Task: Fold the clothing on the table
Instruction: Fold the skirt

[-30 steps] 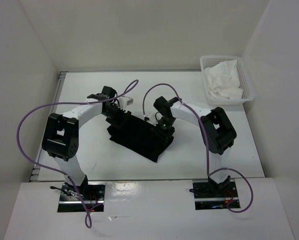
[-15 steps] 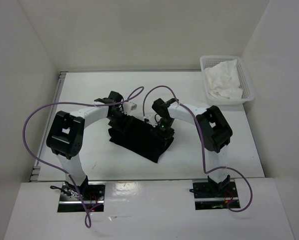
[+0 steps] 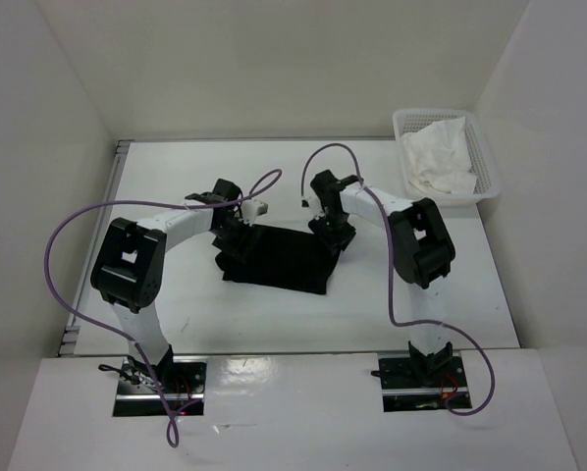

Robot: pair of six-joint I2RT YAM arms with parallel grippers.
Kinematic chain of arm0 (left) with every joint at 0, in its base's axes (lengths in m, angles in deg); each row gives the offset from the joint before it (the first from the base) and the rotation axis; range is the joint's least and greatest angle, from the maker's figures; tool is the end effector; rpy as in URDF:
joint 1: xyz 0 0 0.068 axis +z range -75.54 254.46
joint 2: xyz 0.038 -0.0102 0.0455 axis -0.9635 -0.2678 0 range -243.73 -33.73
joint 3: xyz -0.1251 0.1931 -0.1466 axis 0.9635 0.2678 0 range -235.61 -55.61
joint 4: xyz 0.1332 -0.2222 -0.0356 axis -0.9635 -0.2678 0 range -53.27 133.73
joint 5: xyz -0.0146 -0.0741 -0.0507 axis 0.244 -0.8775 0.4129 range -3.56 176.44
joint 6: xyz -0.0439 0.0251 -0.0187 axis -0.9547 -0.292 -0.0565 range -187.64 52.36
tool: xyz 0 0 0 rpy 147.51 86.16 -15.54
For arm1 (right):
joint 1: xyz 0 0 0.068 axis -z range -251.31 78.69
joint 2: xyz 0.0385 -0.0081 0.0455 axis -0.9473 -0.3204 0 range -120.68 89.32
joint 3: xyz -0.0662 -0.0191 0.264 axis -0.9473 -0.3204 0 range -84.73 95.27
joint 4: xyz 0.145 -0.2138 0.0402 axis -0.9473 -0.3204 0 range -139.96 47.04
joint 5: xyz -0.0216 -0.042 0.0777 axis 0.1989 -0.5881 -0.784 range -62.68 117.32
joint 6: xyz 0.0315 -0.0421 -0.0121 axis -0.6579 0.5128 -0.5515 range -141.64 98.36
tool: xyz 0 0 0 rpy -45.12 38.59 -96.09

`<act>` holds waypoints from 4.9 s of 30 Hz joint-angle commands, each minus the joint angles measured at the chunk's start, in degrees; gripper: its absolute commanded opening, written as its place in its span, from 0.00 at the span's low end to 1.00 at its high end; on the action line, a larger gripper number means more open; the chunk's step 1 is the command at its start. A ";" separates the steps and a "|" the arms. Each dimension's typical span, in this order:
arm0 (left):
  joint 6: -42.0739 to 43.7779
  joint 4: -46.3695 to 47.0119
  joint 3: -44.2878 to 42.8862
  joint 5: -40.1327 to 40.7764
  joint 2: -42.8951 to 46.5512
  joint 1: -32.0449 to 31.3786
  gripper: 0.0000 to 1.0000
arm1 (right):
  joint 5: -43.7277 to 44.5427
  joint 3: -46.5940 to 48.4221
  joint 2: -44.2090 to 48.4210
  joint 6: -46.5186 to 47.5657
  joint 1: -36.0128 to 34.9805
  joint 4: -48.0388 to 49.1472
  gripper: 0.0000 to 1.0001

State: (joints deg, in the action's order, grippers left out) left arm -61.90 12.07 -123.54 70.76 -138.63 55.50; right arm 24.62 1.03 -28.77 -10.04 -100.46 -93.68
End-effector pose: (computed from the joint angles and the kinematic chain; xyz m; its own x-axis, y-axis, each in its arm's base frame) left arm 0.3366 -0.1259 0.1684 -0.8358 0.3889 -0.3876 0.4920 0.8439 -0.2140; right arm 0.3457 0.1947 0.1573 -0.7505 -0.6484 -0.1280 -0.6557 0.7547 0.0214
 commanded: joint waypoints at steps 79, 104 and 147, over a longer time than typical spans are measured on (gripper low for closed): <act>6.22 0.72 -3.36 -28.26 -9.97 17.38 0.74 | -3.19 -11.84 29.93 4.40 18.34 10.20 0.74; 11.84 -3.15 -10.13 -20.44 -10.84 20.89 0.73 | -5.91 -8.94 24.57 4.40 18.34 8.62 0.74; 12.98 -7.80 -8.72 -27.03 -17.27 15.71 0.00 | -16.53 -7.89 14.66 3.26 22.63 11.70 0.82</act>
State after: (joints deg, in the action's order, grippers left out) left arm -50.05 3.57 -132.98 40.23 -153.67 71.50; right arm 14.22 -9.81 -10.25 -6.24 -80.53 -83.50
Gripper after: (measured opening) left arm 0.009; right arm 0.813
